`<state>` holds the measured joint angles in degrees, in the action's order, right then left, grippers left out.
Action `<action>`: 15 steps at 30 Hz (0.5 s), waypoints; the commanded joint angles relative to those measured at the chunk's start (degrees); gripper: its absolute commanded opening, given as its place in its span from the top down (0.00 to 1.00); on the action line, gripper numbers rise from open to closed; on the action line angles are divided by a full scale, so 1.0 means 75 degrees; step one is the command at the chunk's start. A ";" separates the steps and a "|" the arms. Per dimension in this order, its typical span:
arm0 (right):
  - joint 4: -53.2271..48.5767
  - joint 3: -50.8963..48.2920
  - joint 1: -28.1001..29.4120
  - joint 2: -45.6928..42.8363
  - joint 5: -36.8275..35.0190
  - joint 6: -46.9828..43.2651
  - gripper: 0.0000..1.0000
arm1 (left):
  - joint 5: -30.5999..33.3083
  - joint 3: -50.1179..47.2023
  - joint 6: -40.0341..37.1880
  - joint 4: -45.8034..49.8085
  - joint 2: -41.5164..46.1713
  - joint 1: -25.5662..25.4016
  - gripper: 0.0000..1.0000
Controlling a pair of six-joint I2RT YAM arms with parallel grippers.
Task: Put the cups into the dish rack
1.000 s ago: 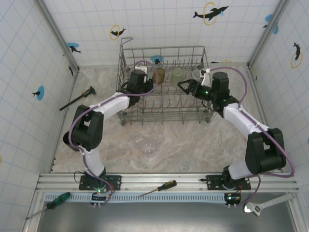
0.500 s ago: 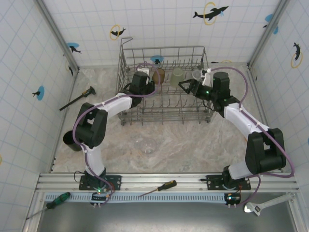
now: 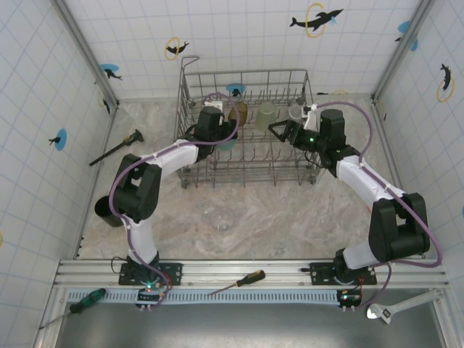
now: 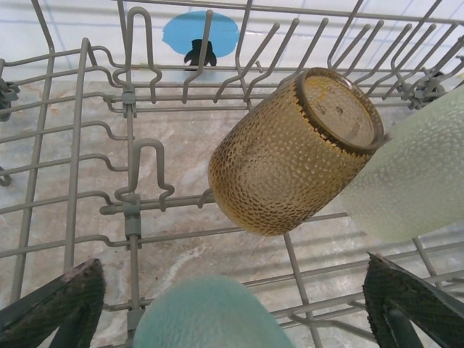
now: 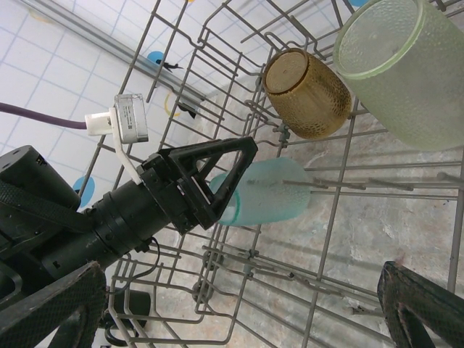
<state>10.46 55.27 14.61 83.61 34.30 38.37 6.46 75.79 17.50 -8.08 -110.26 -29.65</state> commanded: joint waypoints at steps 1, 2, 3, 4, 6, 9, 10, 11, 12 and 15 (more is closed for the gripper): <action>0.0154 -0.0115 -0.0049 -0.0309 0.0002 -0.0004 0.00 | -0.0057 0.0171 0.0186 -0.0121 0.0216 -0.0002 0.05; 0.0173 -0.0116 -0.0049 -0.0309 0.0008 0.0004 0.00 | -0.0042 0.0172 0.0204 -0.0119 0.0245 -0.0008 0.04; 0.0175 -0.0127 -0.0050 -0.0309 0.0008 -0.0004 0.00 | -0.0019 0.0172 0.0219 -0.0118 0.0289 -0.0018 0.03; 0.0172 -0.0135 -0.0056 -0.0311 0.0008 0.0002 0.00 | -0.0006 0.0172 0.0242 -0.0110 0.0329 -0.0007 0.03; 0.0173 -0.0132 -0.0050 -0.0320 0.0014 0.0005 0.00 | 0.0001 0.0206 0.0290 -0.0101 0.0451 -0.0007 0.03; 0.0187 -0.0135 -0.0059 -0.0314 0.0031 0.0004 0.00 | 0.0016 0.0286 0.0379 -0.0043 0.0697 -0.0002 0.03; 0.0182 -0.0149 -0.0065 -0.0315 0.0032 0.0003 0.00 | 0.0029 0.0300 0.0399 -0.0020 0.0814 -0.0002 0.03; 0.0182 -0.0161 -0.0066 -0.0320 0.0032 0.0005 0.00 | 0.0051 0.0323 0.0431 -0.0004 0.0922 -0.0014 0.03; 0.0187 -0.0174 -0.0072 -0.0323 0.0032 0.0005 0.00 | 0.0075 0.0336 0.0472 0.0020 0.1022 -0.0008 0.03; 0.0179 -0.0220 -0.0084 -0.0342 0.0032 0.0005 0.00 | 0.0139 0.0368 0.0570 0.0088 0.1357 -0.0014 0.03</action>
<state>10.52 55.00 14.50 83.42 34.33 38.46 6.70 76.29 20.21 -7.79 -104.01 -29.63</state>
